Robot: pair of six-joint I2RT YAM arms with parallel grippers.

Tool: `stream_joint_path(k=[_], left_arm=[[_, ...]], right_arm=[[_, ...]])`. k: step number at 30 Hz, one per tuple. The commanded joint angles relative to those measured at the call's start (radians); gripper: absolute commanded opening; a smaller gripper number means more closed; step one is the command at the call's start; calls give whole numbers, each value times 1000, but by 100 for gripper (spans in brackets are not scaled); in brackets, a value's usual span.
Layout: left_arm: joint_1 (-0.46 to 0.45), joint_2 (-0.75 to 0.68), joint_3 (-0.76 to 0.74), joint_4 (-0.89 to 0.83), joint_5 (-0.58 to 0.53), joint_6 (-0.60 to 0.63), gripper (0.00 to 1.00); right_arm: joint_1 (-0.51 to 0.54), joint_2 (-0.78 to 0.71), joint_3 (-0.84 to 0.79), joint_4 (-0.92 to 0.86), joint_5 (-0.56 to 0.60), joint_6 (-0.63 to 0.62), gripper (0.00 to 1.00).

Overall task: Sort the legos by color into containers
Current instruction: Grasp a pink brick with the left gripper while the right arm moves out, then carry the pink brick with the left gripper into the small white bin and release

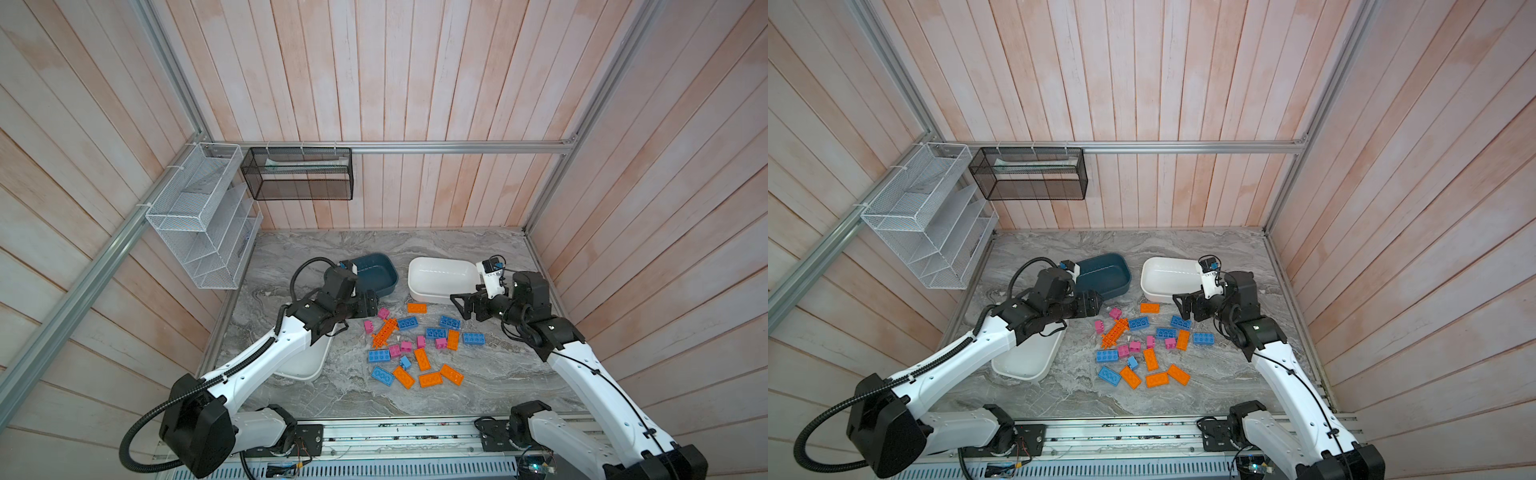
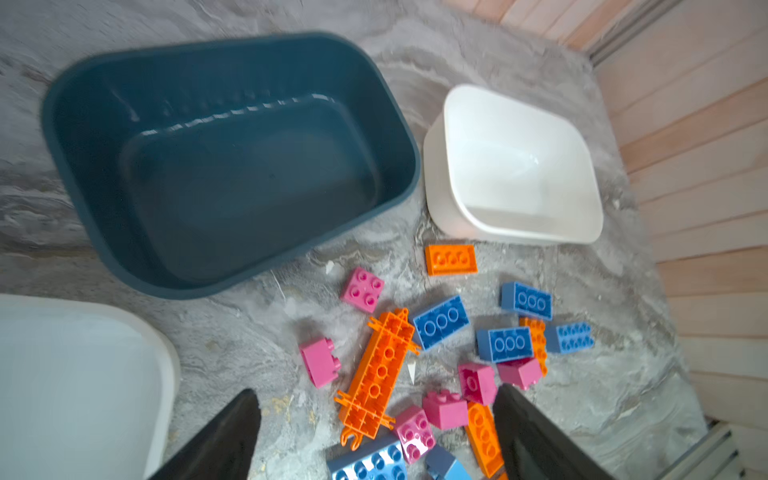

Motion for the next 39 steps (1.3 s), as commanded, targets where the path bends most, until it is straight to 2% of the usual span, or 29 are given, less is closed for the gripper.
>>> stream_joint_path(k=[1, 8, 21, 24, 27, 39], left_arm=[[-27, 59, -21, -23, -54, -89, 80], [-59, 188, -40, 37, -138, -165, 71], [-74, 349, -74, 142, -131, -198, 62], [-74, 374, -58, 139, -147, -193, 55], [-73, 398, -32, 127, -168, -187, 54], [-64, 428, -15, 114, -184, -163, 24]], right_arm=[[69, -11, 24, -85, 66, 44, 98], [152, -27, -19, -69, 94, 99, 98], [156, -97, -103, -50, 106, 141, 98], [156, -114, -124, -42, 104, 152, 98], [156, -122, -138, -38, 104, 157, 98], [156, -142, -157, -22, 108, 156, 98]])
